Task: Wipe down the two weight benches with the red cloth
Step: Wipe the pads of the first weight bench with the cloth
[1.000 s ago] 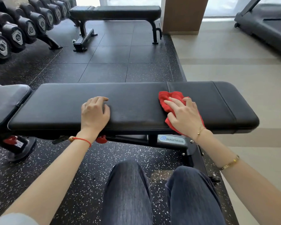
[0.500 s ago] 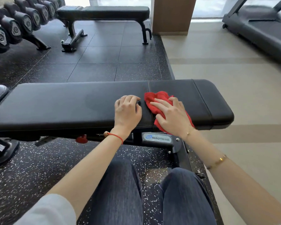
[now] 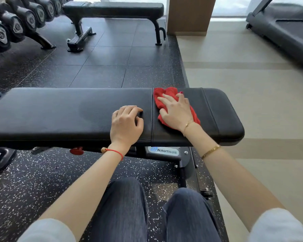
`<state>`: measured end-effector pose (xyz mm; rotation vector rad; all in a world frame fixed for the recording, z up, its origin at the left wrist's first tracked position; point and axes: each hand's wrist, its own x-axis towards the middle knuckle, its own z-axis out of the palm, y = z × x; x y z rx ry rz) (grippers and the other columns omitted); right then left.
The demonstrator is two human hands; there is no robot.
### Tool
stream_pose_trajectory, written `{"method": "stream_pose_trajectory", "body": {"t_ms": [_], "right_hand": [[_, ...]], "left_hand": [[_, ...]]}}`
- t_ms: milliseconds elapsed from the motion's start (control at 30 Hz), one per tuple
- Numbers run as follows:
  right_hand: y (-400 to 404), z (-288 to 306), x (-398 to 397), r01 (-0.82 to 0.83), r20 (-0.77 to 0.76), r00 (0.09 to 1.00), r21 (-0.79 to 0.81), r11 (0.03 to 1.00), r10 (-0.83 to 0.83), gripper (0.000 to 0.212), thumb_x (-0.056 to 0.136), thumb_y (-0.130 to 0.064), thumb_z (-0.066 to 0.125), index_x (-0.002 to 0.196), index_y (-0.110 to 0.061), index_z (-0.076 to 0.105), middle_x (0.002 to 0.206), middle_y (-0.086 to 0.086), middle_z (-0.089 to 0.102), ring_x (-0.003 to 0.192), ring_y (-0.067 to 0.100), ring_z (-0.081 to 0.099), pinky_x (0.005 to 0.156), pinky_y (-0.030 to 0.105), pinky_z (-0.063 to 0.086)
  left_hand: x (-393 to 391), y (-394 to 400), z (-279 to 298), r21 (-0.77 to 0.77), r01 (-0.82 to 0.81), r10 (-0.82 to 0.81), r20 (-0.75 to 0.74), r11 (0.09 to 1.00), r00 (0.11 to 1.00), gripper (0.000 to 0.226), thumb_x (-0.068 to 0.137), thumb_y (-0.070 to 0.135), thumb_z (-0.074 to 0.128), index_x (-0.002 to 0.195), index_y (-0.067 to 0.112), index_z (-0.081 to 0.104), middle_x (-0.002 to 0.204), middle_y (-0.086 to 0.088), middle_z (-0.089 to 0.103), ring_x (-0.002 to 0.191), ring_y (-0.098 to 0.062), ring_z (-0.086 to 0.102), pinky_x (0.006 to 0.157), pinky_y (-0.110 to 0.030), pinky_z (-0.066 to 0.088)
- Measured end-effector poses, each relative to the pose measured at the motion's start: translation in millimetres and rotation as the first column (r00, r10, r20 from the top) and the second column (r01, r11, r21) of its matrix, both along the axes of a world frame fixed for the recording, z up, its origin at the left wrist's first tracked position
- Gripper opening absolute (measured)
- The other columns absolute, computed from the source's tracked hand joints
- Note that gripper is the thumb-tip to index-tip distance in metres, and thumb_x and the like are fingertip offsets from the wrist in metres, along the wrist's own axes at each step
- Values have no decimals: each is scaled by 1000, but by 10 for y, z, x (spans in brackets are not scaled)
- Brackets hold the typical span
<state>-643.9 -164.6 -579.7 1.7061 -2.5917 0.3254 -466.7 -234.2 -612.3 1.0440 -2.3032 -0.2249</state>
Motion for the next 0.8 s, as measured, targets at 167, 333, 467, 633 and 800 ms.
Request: {"method": "stream_pose_trajectory", "body": {"t_ms": [167, 333, 467, 633, 800], "right_hand": [[668, -55, -20, -105, -18, 994, -54, 993, 104, 55, 87, -43, 37, 141, -37, 45, 150, -17, 41, 132, 28, 32, 110, 42, 22], [806, 20, -585, 112, 24, 994, -54, 992, -111, 53, 87, -39, 39, 140, -37, 47, 151, -16, 40, 129, 31, 35, 109, 41, 24], [443, 62, -617, 176, 38, 984, -25, 984, -175, 49, 92, -34, 44, 141, -31, 46, 153, -12, 38, 130, 36, 33, 109, 43, 25], [359, -3, -206, -21, 29, 999, -12, 1000, 21, 54, 90, -38, 44, 143, -30, 44, 153, -10, 39, 133, 34, 31, 110, 43, 23], [838, -72, -246, -32, 9, 999, -74, 997, 33, 55, 86, -40, 39, 140, -33, 48, 149, -15, 43, 131, 30, 33, 108, 41, 25]], "left_hand": [[17, -27, -10, 8, 14, -14, 7, 1000, 1000, 28, 87, 18, 55, 112, 23, 69, 119, 4, 67, 118, -19, 56, 105, -41, 39], [16, -9, -22, 11, 23, -23, 3, 1000, 1000, 28, 89, 20, 54, 114, 23, 68, 121, 4, 67, 119, -18, 56, 106, -43, 40], [20, -4, -21, 15, 20, -20, -4, 1000, 1000, 29, 89, 19, 54, 113, 24, 68, 120, 5, 68, 118, -17, 57, 105, -43, 41], [36, -10, -16, 11, 23, -23, -2, 1000, 1000, 30, 88, 20, 52, 114, 24, 69, 121, 4, 68, 118, -18, 57, 104, -42, 41], [42, -4, -24, 11, 27, -27, 1, 1000, 1000, 30, 90, 15, 56, 116, 23, 69, 123, 3, 68, 119, -19, 57, 104, -43, 41]]}}
